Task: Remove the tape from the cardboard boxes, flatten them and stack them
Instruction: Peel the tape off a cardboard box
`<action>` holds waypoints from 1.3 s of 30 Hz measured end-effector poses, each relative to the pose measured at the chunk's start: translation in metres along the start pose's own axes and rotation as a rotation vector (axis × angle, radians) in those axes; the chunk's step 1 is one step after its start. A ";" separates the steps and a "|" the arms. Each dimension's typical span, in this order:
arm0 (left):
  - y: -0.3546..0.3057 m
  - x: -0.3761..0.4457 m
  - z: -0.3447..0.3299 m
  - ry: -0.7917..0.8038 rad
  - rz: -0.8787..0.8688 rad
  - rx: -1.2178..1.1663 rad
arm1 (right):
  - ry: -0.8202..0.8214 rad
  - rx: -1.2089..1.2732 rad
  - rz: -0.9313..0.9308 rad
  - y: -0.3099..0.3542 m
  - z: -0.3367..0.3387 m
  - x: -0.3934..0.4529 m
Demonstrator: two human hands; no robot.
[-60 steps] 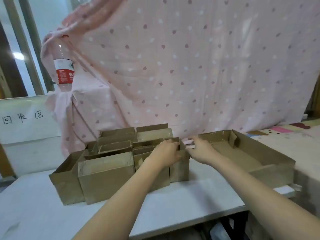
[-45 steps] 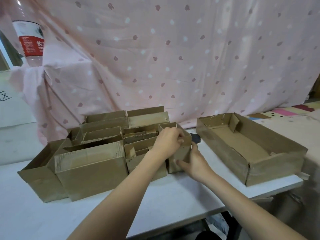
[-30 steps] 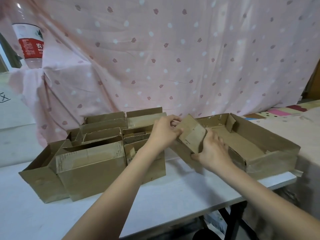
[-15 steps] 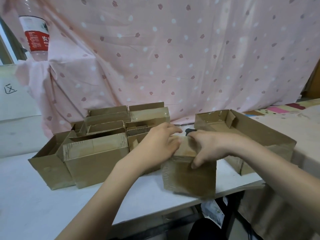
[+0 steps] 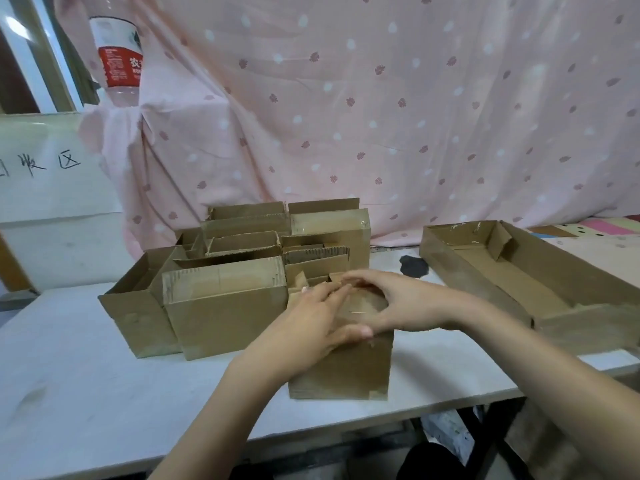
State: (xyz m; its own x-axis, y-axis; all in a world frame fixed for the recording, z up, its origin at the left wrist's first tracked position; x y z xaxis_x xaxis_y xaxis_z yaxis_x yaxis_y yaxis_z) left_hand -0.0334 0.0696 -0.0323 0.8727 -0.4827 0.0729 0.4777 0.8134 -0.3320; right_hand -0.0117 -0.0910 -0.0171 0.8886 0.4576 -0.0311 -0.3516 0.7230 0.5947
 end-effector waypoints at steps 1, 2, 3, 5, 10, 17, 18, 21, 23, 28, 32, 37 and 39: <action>0.003 -0.002 -0.002 0.008 -0.003 0.008 | -0.021 0.065 -0.014 -0.003 0.003 -0.002; 0.005 -0.003 -0.003 0.007 -0.002 0.007 | -0.059 0.130 -0.029 -0.006 0.007 -0.004; 0.005 -0.004 -0.004 0.001 -0.003 0.008 | -0.104 0.181 -0.049 -0.010 0.010 -0.005; 0.003 -0.004 -0.003 -0.006 -0.004 0.039 | -0.208 0.217 -0.085 -0.019 0.016 -0.005; -0.013 0.002 -0.003 -0.042 0.007 0.132 | -0.300 0.169 -0.108 -0.032 0.011 -0.005; -0.018 0.009 -0.014 -0.167 -0.020 0.295 | -0.310 0.160 -0.071 -0.032 0.017 0.001; -0.018 0.008 -0.016 -0.177 -0.021 0.311 | -0.302 0.185 -0.070 -0.033 0.019 0.003; -0.015 0.011 -0.023 -0.173 -0.040 0.330 | -0.275 0.202 -0.073 -0.033 0.023 0.008; -0.012 0.013 -0.026 -0.160 -0.045 0.329 | -0.241 0.159 -0.067 -0.030 0.025 0.012; -0.010 0.013 -0.028 -0.174 -0.046 0.326 | -0.216 0.000 -0.062 -0.022 0.027 0.016; -0.009 0.014 -0.029 -0.183 -0.051 0.332 | -0.233 0.025 -0.042 -0.027 0.022 0.017; -0.008 0.014 -0.029 -0.181 -0.048 0.348 | -0.274 0.139 -0.015 -0.035 0.019 0.013; -0.008 0.015 -0.028 -0.172 -0.045 0.350 | -0.283 0.173 -0.014 -0.039 0.017 0.012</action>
State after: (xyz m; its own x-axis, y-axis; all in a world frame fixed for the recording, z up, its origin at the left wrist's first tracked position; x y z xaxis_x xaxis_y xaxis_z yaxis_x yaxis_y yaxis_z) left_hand -0.0270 0.0466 -0.0554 0.8400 -0.4832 0.2467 0.4956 0.8684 0.0136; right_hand 0.0178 -0.1227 -0.0267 0.9480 0.2692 0.1696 -0.3052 0.6184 0.7242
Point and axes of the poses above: each hand's wrist, its own x-axis towards the middle knuckle, its own z-axis out of the back of the hand, y = z × x, the point moved 4 cm from there along x, towards the middle knuckle, and after that the axes turned 2 degrees about -x, right-handed, at the moved point
